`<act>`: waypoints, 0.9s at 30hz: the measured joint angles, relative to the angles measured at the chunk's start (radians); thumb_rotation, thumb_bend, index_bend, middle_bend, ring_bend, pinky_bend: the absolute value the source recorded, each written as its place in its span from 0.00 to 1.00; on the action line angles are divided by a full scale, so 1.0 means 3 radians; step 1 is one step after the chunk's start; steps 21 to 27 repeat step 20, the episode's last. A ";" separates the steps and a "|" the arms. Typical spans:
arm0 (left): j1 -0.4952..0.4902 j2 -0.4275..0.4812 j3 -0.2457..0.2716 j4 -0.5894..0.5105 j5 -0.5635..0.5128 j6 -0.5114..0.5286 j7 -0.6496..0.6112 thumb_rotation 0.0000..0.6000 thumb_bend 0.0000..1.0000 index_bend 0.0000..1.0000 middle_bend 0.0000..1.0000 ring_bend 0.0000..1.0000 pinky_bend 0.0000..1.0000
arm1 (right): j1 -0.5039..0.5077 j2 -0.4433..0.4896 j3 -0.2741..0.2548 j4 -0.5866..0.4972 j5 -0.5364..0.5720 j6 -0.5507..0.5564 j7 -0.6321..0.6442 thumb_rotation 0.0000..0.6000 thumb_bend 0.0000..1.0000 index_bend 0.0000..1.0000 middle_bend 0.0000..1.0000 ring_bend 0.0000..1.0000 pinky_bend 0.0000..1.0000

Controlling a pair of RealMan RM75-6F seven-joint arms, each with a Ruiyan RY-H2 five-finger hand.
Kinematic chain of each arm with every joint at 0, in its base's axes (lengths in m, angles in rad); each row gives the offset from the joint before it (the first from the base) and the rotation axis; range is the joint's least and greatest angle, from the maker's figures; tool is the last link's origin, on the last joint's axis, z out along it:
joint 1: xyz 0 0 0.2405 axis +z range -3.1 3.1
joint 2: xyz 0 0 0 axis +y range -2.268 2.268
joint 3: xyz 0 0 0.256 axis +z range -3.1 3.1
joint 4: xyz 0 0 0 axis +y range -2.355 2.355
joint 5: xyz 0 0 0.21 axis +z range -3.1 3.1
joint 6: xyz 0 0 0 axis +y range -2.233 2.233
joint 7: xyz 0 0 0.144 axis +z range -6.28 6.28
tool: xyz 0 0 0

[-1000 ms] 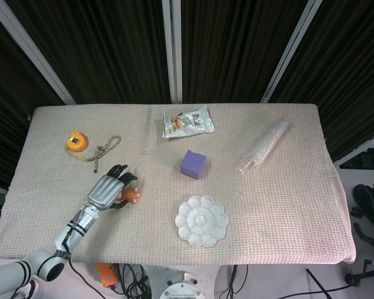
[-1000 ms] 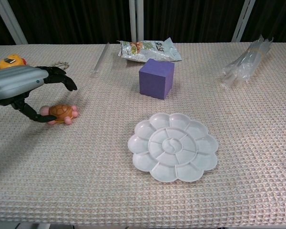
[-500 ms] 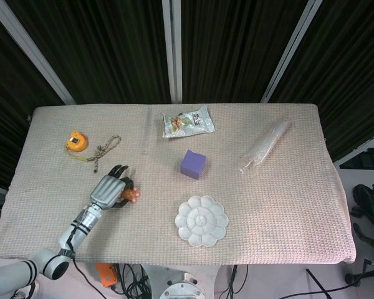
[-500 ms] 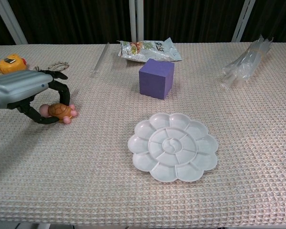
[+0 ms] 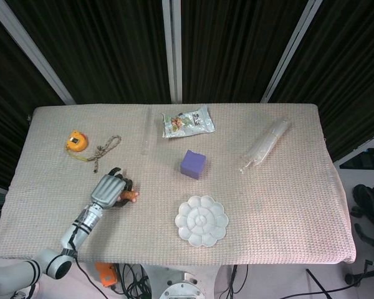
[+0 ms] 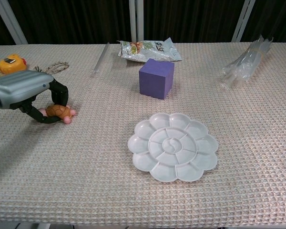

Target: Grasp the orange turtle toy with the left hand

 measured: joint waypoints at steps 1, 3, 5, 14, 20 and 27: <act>0.0002 0.0015 0.0005 -0.0016 0.0012 0.0004 -0.0003 1.00 0.32 0.48 0.51 0.24 0.14 | 0.0000 0.0001 0.0000 -0.0006 0.0000 0.0000 -0.0005 1.00 0.23 0.00 0.00 0.00 0.00; 0.0012 0.0071 0.0028 -0.0074 0.0070 0.0045 -0.0016 1.00 0.22 0.27 0.24 0.07 0.09 | -0.0001 0.0008 -0.0001 -0.0023 0.0004 -0.0004 -0.0016 1.00 0.23 0.00 0.00 0.00 0.00; 0.0036 0.0124 0.0046 -0.0130 0.0116 0.0119 -0.0035 1.00 0.17 0.14 0.08 0.01 0.07 | 0.0001 0.0016 0.0002 -0.0047 0.0012 -0.0008 -0.0032 1.00 0.23 0.00 0.00 0.00 0.00; 0.0328 0.0391 0.0104 -0.0266 0.0324 0.0779 -0.0244 1.00 0.08 0.06 0.00 0.00 0.02 | -0.0009 0.0067 -0.0035 -0.0179 -0.0096 0.0020 0.0092 1.00 0.23 0.00 0.00 0.00 0.00; 0.0756 0.0650 0.0135 -0.0485 0.0217 0.1253 -0.0110 1.00 0.08 0.06 0.00 0.00 0.01 | -0.0076 0.0045 -0.0039 -0.0138 -0.0137 0.0167 0.0184 1.00 0.23 0.00 0.00 0.00 0.00; 0.0756 0.0650 0.0135 -0.0485 0.0217 0.1253 -0.0110 1.00 0.08 0.06 0.00 0.00 0.01 | -0.0076 0.0045 -0.0039 -0.0138 -0.0137 0.0167 0.0184 1.00 0.23 0.00 0.00 0.00 0.00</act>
